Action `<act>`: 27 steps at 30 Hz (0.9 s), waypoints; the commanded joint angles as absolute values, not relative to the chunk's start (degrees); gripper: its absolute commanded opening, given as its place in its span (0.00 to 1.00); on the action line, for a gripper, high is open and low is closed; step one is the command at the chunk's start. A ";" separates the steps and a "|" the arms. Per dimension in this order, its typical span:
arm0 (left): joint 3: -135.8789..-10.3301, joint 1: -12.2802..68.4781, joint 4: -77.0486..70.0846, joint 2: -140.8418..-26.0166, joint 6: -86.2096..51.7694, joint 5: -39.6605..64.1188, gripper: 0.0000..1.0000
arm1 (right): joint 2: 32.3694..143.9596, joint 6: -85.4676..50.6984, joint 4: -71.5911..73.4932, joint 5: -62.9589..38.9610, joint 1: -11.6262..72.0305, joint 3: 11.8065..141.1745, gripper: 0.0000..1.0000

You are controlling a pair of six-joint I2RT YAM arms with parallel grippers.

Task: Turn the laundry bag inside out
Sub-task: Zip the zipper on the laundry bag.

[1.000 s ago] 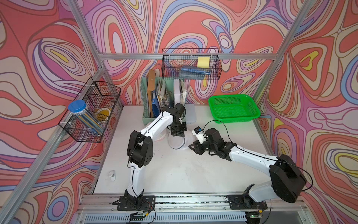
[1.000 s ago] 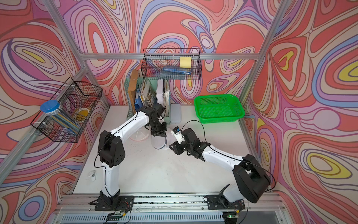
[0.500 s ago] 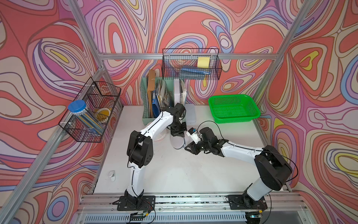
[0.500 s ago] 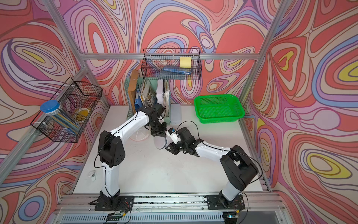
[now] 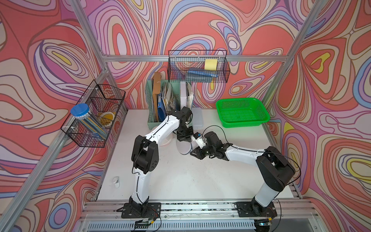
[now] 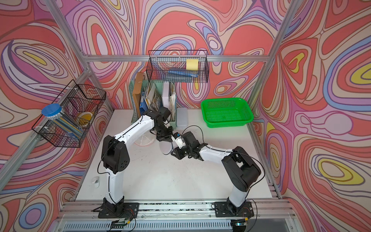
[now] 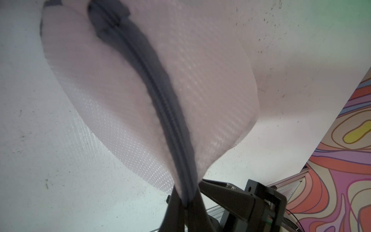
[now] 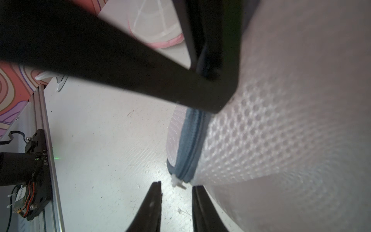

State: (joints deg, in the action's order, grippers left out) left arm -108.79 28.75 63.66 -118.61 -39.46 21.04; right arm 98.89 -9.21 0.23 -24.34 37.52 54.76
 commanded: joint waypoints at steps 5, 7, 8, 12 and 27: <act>-108.39 28.69 64.12 -118.53 -40.43 22.00 0.00 | 100.30 -10.69 1.99 -24.26 37.36 56.69 0.25; -108.28 28.70 63.96 -118.48 -40.52 22.04 0.00 | 100.03 -10.94 2.10 -24.26 37.40 56.37 0.18; -108.22 28.61 63.97 -118.39 -40.65 21.99 0.00 | 99.76 -11.05 2.28 -24.26 37.35 56.10 0.17; -107.95 28.22 63.41 -118.38 -41.00 22.00 0.00 | 98.16 -12.18 2.81 -24.95 37.35 54.81 0.09; -106.56 26.08 61.20 -116.42 -41.71 22.98 0.00 | 96.20 -15.31 0.41 -28.61 37.48 53.83 0.00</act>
